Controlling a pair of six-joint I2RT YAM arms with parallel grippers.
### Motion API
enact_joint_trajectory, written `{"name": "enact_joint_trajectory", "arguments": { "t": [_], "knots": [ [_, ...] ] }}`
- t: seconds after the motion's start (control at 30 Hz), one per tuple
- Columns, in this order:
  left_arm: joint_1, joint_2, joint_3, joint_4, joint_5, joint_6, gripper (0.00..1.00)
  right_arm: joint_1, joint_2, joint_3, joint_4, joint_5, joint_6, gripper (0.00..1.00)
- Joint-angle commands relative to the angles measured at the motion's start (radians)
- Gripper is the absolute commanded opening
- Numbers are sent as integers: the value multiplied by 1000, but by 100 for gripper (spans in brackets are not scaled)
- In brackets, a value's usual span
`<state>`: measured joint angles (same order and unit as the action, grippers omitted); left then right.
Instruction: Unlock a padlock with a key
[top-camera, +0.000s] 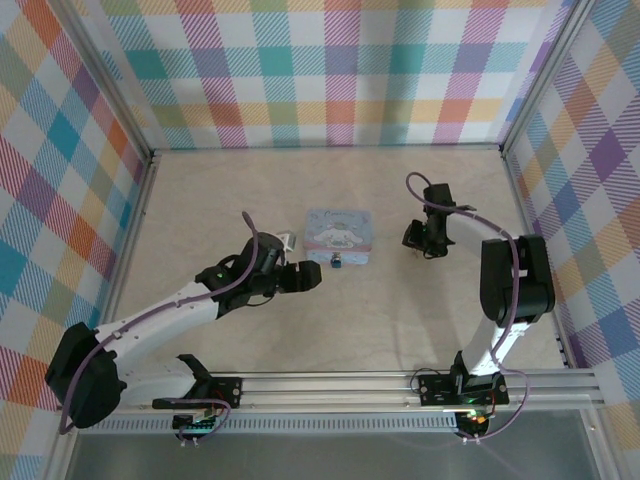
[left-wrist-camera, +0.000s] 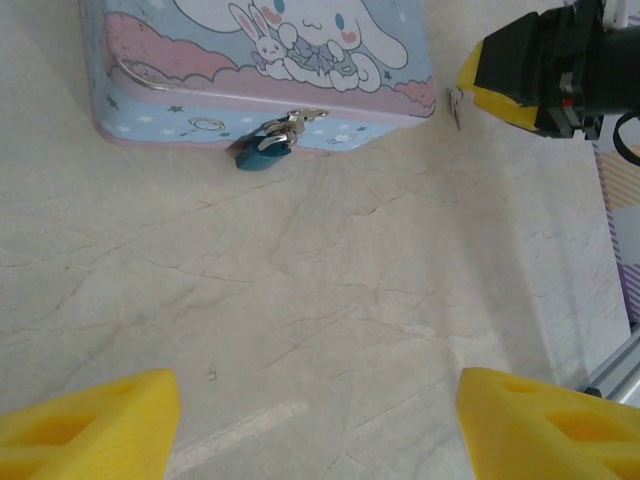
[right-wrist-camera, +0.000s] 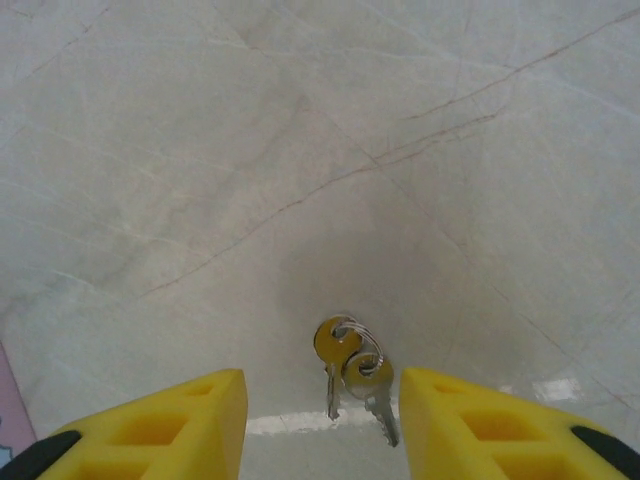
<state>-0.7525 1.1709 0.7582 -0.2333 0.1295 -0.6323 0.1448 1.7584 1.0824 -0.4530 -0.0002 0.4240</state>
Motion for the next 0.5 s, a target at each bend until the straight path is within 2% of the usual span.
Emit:
{"name": "enact_joint_trajectory", "arguments": {
  "t": [0.0, 0.47],
  "knots": [
    [-19, 15, 29, 25, -14, -17, 74, -7, 30, 30, -24, -18, -25, 43],
    [-28, 49, 9, 64, -9, -36, 74, -24, 89, 47, -19, -36, -30, 36]
  ]
}}
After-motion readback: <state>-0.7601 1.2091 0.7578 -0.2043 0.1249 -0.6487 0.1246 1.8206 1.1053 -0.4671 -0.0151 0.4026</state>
